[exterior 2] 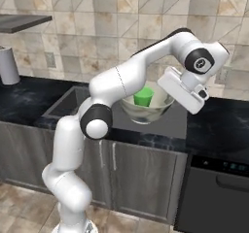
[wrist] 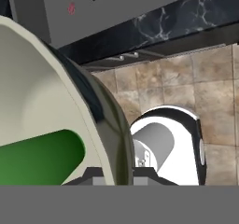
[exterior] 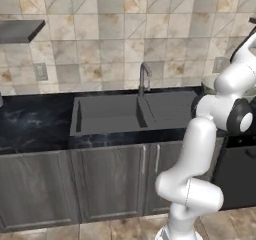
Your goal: Place the cup inside the bowl on the dining table and move the bowl to any counter.
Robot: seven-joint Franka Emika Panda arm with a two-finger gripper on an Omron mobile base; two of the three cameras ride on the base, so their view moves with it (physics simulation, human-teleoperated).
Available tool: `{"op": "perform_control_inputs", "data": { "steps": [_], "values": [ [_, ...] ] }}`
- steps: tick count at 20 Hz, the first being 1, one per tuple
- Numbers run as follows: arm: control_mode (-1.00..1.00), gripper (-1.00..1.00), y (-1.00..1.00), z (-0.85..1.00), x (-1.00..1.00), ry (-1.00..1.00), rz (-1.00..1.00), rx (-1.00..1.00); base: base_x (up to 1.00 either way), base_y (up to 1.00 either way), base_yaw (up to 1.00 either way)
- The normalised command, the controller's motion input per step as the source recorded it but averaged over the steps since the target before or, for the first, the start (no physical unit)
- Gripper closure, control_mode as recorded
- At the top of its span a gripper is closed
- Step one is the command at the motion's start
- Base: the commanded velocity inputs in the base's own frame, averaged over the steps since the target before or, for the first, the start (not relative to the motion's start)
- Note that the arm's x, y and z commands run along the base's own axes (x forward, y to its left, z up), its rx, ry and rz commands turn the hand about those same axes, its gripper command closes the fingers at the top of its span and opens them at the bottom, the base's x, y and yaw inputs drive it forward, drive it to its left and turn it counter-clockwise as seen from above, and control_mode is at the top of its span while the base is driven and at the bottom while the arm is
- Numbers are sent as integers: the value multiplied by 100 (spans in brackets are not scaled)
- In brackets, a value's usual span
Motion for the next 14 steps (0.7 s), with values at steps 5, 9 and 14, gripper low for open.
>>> {"op": "perform_control_inputs", "data": {
  "steps": [5, 9, 14],
  "values": [
    [100, 100, 0, 0, 0, 0, 0, 0, 26, -67, 0],
    [100, 100, 0, 0, 0, 0, 0, 0, 29, -54, 0],
    [100, 100, 0, 0, 0, 0, 0, 0, 27, -55, 0]
  ]
}}
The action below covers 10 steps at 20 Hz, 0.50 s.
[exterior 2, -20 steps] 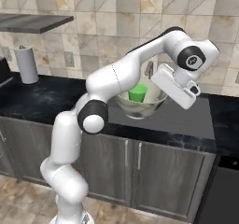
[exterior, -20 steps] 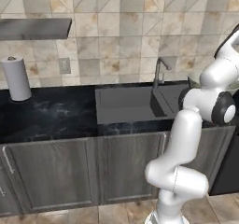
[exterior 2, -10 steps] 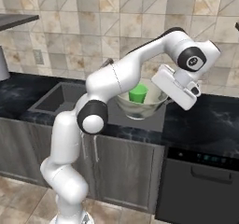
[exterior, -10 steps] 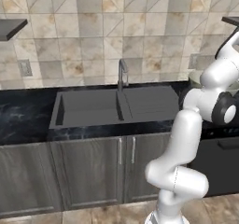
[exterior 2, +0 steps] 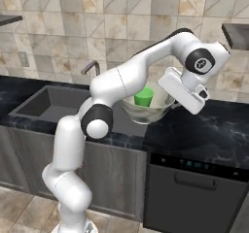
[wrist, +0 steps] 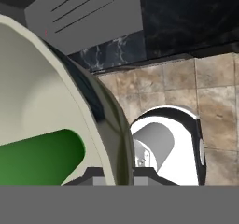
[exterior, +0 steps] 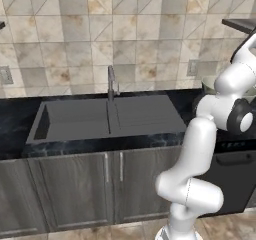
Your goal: Place the cup inside the bowl on the dining table and move the bowl to any counter.
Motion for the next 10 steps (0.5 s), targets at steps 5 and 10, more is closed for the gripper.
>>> {"op": "perform_control_inputs", "data": {
  "steps": [5, 10],
  "values": [
    [100, 100, 0, 0, 0, 0, 0, 0, 8, -55, 0],
    [100, 100, 0, 0, 0, 0, 0, 0, 0, -44, 0]
  ]
}}
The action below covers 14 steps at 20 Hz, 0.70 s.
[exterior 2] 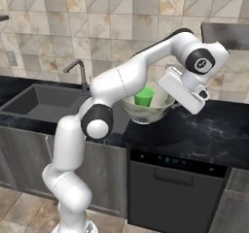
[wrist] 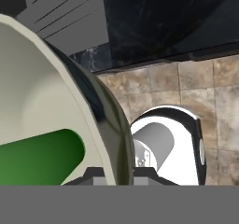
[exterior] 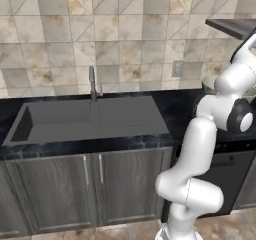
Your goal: Place the cup inside the bowl on the dining table and move the bowl to any counter.
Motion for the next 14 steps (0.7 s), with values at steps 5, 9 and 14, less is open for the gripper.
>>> {"op": "perform_control_inputs", "data": {
  "steps": [5, 9, 14],
  "values": [
    [100, 100, 0, 0, 0, 0, 0, 0, 14, -49, 0],
    [100, 100, 0, 0, 0, 0, 0, 0, 17, -54, 0],
    [100, 100, 0, 0, 0, 0, 0, 0, 14, -46, 0]
  ]
}}
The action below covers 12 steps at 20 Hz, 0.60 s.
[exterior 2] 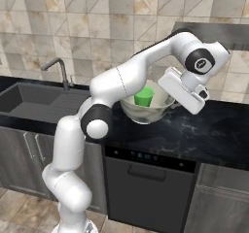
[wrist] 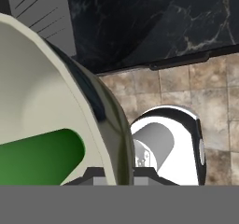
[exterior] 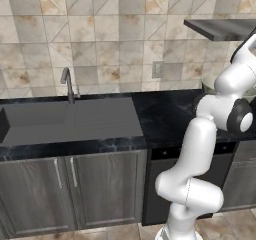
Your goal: Place the cup inside the bowl on the dining table and move the bowl to any counter.
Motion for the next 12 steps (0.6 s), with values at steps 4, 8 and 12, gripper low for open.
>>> {"op": "perform_control_inputs", "data": {
  "steps": [4, 8, 12],
  "values": [
    [100, 100, 0, 0, 0, 0, 0, 0, 7, -32, 0],
    [100, 100, 0, 0, 0, 0, 0, 0, 0, 0, 0],
    [100, 100, 0, 0, 0, 0, 0, 0, 0, 0, 0]
  ]
}}
